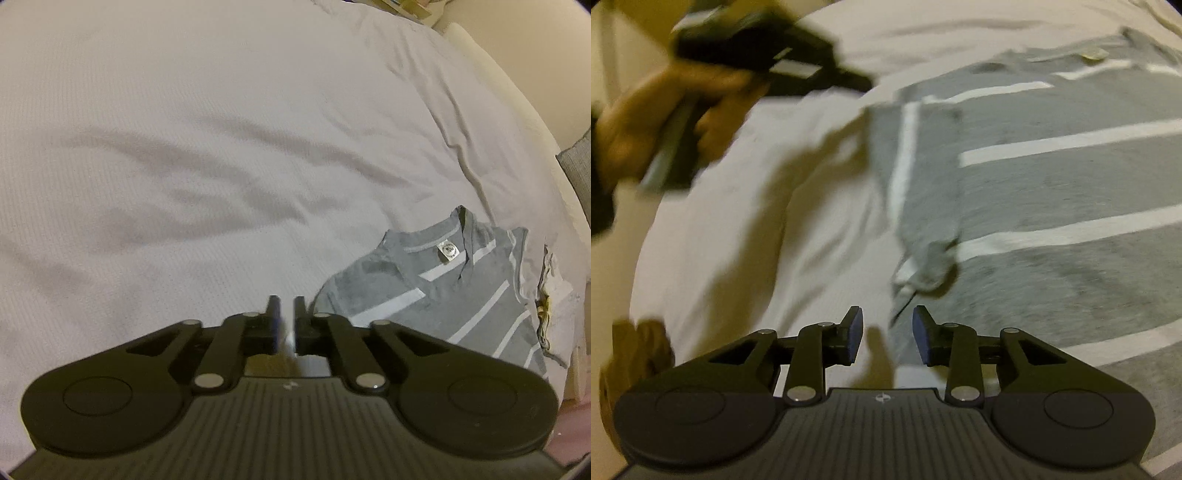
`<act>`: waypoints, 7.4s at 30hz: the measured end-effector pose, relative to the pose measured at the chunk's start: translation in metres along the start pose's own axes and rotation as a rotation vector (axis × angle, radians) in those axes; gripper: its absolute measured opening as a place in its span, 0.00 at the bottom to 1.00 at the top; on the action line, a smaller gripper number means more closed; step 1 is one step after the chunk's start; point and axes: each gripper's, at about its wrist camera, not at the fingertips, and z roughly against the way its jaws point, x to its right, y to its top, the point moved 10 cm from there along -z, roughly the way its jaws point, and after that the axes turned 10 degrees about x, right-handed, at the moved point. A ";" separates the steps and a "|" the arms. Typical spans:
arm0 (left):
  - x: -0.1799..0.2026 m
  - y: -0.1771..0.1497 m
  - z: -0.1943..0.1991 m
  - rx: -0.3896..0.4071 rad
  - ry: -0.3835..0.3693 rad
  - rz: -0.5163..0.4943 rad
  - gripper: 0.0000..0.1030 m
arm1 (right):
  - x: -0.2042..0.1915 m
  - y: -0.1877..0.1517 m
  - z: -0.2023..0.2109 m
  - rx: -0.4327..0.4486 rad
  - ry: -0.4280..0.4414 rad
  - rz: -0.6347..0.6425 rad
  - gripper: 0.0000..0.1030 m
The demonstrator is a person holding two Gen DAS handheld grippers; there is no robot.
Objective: Fold clothes
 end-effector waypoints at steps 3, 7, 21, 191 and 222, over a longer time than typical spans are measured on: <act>-0.003 -0.022 -0.002 -0.042 -0.011 0.016 0.34 | 0.013 0.008 -0.004 0.027 -0.018 -0.079 0.34; 0.002 -0.042 -0.014 -0.091 -0.057 -0.011 0.06 | 0.027 0.014 -0.014 0.059 -0.004 -0.183 0.33; 0.005 -0.013 -0.023 -0.035 -0.041 -0.081 0.00 | 0.018 0.012 -0.026 -0.057 0.262 -0.246 0.27; 0.383 -0.172 -0.158 0.427 0.181 0.930 0.11 | 0.348 0.228 0.094 -0.298 0.230 0.744 0.27; 0.378 -0.165 -0.167 0.350 0.203 0.677 0.12 | 0.358 0.290 0.064 -0.326 0.223 1.055 0.17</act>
